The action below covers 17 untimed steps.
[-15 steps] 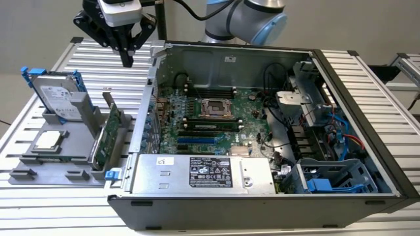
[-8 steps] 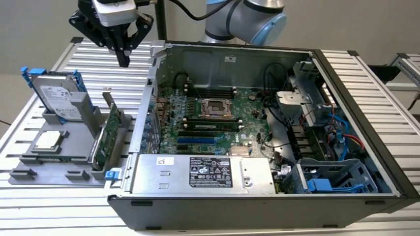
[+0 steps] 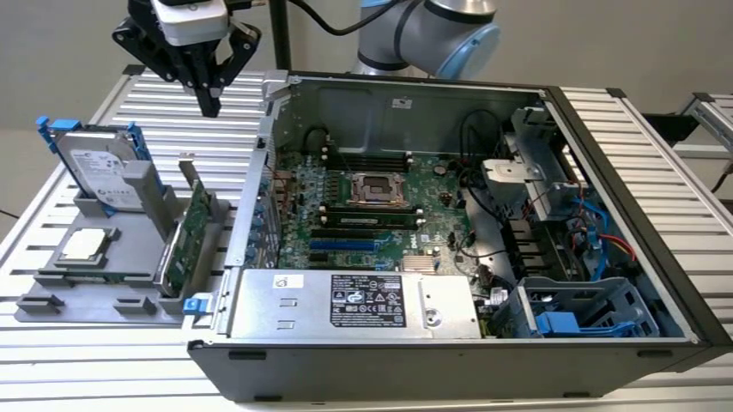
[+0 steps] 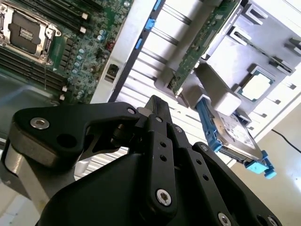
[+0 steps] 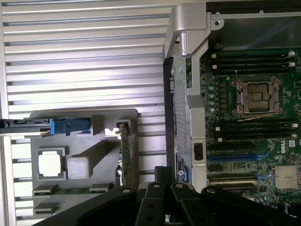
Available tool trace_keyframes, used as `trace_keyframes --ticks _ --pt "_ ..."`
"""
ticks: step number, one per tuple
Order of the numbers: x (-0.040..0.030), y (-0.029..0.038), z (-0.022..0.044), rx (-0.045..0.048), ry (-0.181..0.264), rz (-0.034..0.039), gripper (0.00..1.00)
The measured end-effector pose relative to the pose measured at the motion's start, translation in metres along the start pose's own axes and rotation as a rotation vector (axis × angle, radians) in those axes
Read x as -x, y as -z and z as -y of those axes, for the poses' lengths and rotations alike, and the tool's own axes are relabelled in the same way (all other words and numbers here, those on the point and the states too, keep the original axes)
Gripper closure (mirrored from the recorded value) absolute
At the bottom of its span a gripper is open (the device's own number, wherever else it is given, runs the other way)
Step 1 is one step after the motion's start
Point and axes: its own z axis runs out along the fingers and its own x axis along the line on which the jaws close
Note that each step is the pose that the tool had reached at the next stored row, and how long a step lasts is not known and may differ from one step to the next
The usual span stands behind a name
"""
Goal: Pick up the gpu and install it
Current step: 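Reach for the gpu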
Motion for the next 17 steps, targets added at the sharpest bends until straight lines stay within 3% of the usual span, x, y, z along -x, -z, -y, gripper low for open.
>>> trace_keyframes --ticks 17 --pt "-0.0134 0.0003 0.001 -0.0001 0.0 0.0 1.0"
